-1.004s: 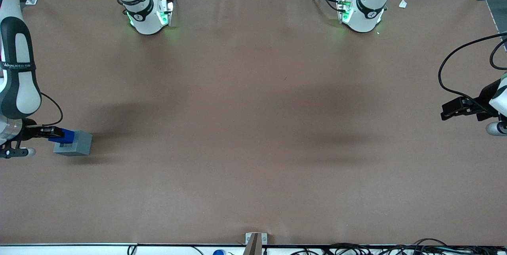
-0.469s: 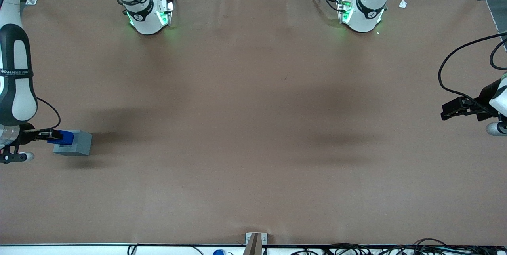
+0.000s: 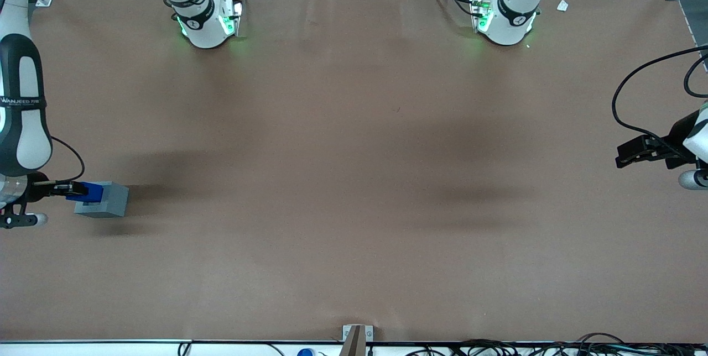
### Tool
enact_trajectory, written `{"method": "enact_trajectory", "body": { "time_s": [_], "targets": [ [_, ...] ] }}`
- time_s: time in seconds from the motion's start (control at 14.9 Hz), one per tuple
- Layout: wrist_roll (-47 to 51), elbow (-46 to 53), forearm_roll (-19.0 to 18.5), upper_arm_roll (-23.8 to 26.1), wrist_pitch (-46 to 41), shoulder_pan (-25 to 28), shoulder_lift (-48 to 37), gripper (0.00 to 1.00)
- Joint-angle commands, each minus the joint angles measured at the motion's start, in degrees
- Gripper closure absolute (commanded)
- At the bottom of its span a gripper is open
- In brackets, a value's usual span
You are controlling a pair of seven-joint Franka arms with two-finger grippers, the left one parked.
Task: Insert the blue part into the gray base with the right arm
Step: 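Press the block down and open the right gripper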
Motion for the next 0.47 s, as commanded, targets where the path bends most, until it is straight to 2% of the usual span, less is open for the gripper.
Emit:
{"method": "enact_trajectory", "body": {
  "time_s": [0.0,0.4],
  "targets": [
    [0.84,1.51,-0.55,0.51,0.92,-0.70,2.16,0.98],
    [1.89,2.39,-0.37,0.51,1.09,-0.62,2.07,0.98]
  ]
}}
